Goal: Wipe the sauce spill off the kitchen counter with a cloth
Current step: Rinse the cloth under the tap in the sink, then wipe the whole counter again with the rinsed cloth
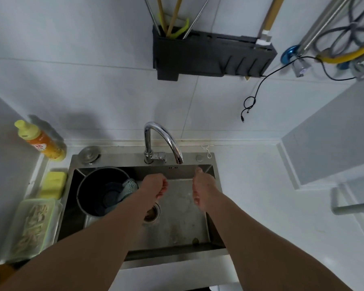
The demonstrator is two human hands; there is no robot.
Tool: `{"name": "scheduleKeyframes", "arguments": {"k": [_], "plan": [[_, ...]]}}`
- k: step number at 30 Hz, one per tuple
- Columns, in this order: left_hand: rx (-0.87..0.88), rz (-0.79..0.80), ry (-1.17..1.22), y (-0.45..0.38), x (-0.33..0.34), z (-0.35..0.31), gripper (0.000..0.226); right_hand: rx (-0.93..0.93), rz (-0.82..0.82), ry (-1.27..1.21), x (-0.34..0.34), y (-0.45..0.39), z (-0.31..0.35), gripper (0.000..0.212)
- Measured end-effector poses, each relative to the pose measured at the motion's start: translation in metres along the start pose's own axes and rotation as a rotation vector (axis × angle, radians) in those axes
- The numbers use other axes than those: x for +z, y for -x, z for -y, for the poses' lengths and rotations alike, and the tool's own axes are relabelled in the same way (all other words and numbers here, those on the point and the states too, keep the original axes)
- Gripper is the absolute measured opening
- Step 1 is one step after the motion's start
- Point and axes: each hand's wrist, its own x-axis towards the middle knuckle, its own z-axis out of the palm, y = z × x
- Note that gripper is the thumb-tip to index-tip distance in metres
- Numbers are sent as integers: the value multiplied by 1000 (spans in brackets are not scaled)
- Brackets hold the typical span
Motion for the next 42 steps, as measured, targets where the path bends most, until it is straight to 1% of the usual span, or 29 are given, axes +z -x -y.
{"name": "scheduleKeyframes", "arguments": {"k": [3,5,6,8,9,10,11,12,14,15,16,17,18,19,21,24,26,29,30,32,33,35,37,38,40,42], "plan": [[35,1,-74,14,1,-9,31,-44,-15,-48,-8,20,13,47],[63,-24,-149,24,3,-13,33,-90,-12,-156,-16,34,32,49],[79,-40,-169,24,3,-13,31,-107,21,-267,-21,39,43,51],[121,-37,-162,34,7,-17,22,-156,144,-493,-36,51,62,55],[181,-32,-228,38,9,-19,20,-177,218,-583,-44,54,69,52],[217,-38,-339,36,10,-18,24,-191,309,-633,-51,58,71,48],[244,-70,-428,42,12,-18,29,-195,360,-600,-60,60,65,47],[301,-69,-592,52,17,-16,32,-158,357,-506,-67,62,57,46],[301,-92,-843,67,26,-10,32,-46,260,-258,-77,58,35,36],[302,-76,-831,77,36,-9,32,-45,236,-215,-87,56,26,29],[285,-36,-774,89,41,-12,33,-56,250,-229,-91,55,23,23],[272,20,-637,98,50,-14,32,-71,285,-257,-98,59,23,20],[281,45,-528,110,63,-16,32,-89,331,-266,-104,63,25,22],[317,100,-489,121,75,-17,32,-107,362,-250,-110,67,28,27],[333,117,-425,138,98,-19,27,-155,389,-202,-124,80,33,36],[435,172,-345,163,125,-19,18,-222,453,-164,-143,101,42,40],[490,211,-249,173,132,-18,18,-282,467,-142,-162,107,43,44],[553,213,-62,177,132,-15,20,-332,466,-97,-195,101,37,47],[566,187,20,180,133,-15,19,-322,469,-69,-208,98,33,50],[588,118,111,182,134,-14,16,-318,461,41,-227,92,24,53],[585,107,136,182,136,-14,14,-332,460,109,-235,90,20,51],[555,144,218,184,141,-13,12,-379,458,245,-244,89,15,40],[524,188,287,181,144,-18,19,-425,429,306,-251,90,14,27],[508,215,284,182,146,-20,23,-439,424,277,-253,91,14,25],[464,292,254,185,147,-25,29,-468,447,125,-256,96,15,18],[417,322,219,181,148,-28,29,-527,423,-43,-258,102,18,6]]}}
